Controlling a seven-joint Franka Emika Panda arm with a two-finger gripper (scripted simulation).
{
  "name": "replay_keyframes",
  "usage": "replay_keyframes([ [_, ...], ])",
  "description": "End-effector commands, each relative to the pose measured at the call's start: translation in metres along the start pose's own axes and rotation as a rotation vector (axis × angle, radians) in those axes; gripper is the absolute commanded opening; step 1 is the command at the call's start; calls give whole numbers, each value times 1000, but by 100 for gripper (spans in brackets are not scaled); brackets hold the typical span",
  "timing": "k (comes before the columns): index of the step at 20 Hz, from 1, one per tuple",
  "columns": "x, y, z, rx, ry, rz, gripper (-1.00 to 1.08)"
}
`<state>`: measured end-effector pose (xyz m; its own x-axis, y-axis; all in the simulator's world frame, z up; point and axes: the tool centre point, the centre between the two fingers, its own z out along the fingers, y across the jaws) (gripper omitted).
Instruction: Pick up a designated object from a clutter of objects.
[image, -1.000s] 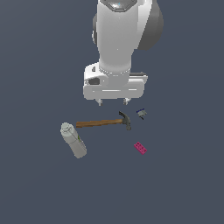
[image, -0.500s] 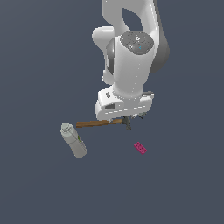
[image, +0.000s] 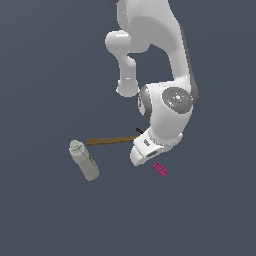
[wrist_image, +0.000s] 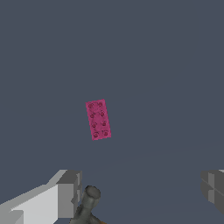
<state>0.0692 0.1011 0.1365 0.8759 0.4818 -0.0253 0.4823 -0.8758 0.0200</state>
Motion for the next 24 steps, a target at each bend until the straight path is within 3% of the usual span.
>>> replay_keyframes([
  [1,11,-11,20,3,8,-55,100],
  [11,31,-39,68,16,25,-174,100],
  [24,32,-42,94,18,26,-183,100],
])
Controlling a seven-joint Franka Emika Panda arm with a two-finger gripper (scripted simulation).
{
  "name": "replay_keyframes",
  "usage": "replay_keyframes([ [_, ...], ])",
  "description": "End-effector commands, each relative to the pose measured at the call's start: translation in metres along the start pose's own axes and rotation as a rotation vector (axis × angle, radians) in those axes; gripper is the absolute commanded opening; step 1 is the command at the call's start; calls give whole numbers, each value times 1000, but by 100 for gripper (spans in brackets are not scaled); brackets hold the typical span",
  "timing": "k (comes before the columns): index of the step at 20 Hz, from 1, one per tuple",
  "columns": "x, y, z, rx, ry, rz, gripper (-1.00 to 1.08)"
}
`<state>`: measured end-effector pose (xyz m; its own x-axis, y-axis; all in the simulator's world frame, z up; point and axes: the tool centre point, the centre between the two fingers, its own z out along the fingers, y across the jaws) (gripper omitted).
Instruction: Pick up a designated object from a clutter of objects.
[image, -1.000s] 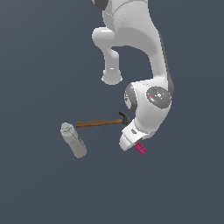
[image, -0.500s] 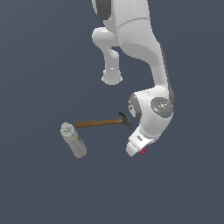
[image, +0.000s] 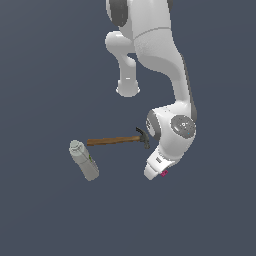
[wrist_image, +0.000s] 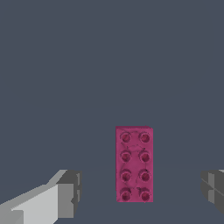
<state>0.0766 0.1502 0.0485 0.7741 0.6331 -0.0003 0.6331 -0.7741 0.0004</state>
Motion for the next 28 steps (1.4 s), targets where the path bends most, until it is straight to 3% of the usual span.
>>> replay_keyframes([
  [1,-1,-1,13,0,-1,-1,100],
  [10,1,0,37,0,0,-3,100],
  [11,1,0,37,0,0,-3,-100],
  [28,-7,2,27,0,0,-3,-100],
])
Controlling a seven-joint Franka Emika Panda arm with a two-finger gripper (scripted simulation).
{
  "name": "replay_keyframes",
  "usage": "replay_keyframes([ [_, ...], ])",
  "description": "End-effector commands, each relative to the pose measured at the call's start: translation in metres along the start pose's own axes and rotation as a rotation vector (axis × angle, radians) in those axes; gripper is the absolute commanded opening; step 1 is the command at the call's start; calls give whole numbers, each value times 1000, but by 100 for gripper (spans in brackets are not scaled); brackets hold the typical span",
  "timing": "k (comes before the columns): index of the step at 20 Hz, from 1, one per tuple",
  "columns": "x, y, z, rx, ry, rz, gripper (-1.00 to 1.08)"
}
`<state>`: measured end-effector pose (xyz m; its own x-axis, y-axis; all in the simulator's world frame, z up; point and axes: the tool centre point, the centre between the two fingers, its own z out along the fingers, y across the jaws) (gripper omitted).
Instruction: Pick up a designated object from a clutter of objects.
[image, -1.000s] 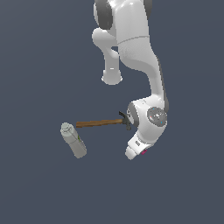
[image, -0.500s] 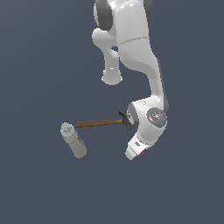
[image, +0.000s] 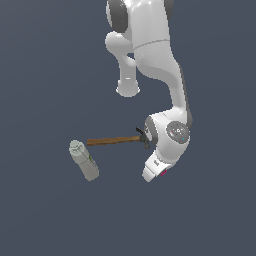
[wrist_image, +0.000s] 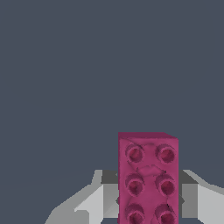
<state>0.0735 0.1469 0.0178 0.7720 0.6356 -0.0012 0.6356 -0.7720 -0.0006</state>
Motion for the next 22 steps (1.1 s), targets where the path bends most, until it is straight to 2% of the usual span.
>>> replay_keyframes([
  [1,-4,2,-6,-1,1,0,-100],
  [10,-38,13,-49,-2,0,1,-100],
  [22,-109,36,-142,-2,0,0,-100],
])
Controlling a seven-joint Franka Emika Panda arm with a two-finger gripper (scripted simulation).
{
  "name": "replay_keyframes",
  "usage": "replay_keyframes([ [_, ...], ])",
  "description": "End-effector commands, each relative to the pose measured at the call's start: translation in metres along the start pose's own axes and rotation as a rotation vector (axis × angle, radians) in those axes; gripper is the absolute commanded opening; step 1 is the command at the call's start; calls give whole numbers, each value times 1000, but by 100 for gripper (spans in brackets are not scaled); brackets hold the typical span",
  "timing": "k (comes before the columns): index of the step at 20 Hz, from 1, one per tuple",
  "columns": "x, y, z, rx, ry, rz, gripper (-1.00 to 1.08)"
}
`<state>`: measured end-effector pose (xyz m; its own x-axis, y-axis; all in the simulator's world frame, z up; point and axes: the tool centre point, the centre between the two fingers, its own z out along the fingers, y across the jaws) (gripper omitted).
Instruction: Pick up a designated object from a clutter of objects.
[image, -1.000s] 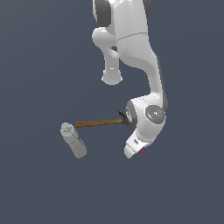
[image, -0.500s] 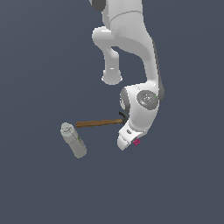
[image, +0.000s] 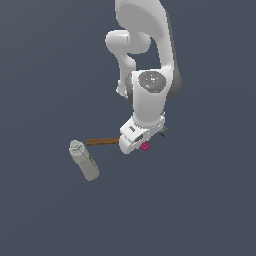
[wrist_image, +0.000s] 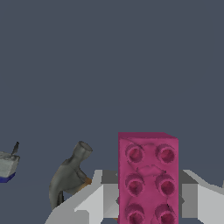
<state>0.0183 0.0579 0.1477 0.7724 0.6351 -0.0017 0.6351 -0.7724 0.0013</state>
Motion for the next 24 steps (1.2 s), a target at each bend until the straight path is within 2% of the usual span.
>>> replay_keyframes([
  [1,-16,5,-21,0,1,0,-100],
  [24,-168,60,-230,4,4,0,-100],
])
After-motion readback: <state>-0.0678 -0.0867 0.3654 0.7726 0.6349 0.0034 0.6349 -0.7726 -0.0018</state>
